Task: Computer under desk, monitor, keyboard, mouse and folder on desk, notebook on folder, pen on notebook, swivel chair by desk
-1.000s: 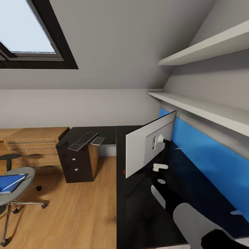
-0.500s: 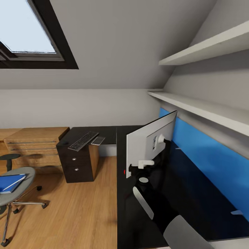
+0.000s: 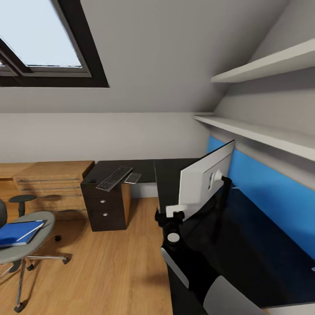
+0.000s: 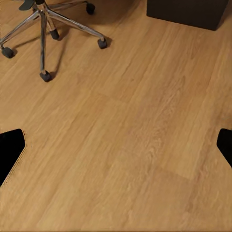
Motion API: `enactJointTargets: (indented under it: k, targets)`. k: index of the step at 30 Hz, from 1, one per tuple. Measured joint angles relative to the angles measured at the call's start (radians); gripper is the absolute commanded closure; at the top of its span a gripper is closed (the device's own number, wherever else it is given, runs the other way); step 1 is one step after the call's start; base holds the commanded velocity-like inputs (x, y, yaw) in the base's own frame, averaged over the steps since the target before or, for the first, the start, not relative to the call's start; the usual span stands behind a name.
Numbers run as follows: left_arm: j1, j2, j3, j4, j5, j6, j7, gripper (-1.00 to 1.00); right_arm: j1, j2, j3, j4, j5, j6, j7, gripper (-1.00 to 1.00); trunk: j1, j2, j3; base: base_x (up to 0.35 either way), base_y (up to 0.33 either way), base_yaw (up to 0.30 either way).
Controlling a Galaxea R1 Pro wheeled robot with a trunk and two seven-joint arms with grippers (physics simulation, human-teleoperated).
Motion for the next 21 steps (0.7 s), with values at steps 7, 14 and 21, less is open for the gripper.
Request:
enactJointTargets:
  k: [7, 14, 21]
  targets:
    - [0.000, 0.000, -0.004, 0.008, -0.001, 0.000, 0.000, -1.00, 0.001, -0.005, 0.003, 0.004, 0.004, -0.058, -0.007, -1.00, 0.000, 0.000, 0.000, 0.000, 0.073, 0.000]
    - [0.000, 0.000, -0.002, 0.008, 0.000, 0.000, 0.001, -1.00, 0.002, -0.026, 0.003, 0.010, 0.008, -0.112, -0.049, -1.00, 0.000, 0.000, 0.000, 0.069, 0.048, 0.000]
    - [0.000, 0.000, -0.003, 0.033, 0.001, -0.001, 0.002, -1.00, 0.002, -0.037, 0.001, 0.012, 0.010, -0.139, -0.100, -1.00, 0.000, 0.000, 0.000, 0.082, 0.028, 0.000]
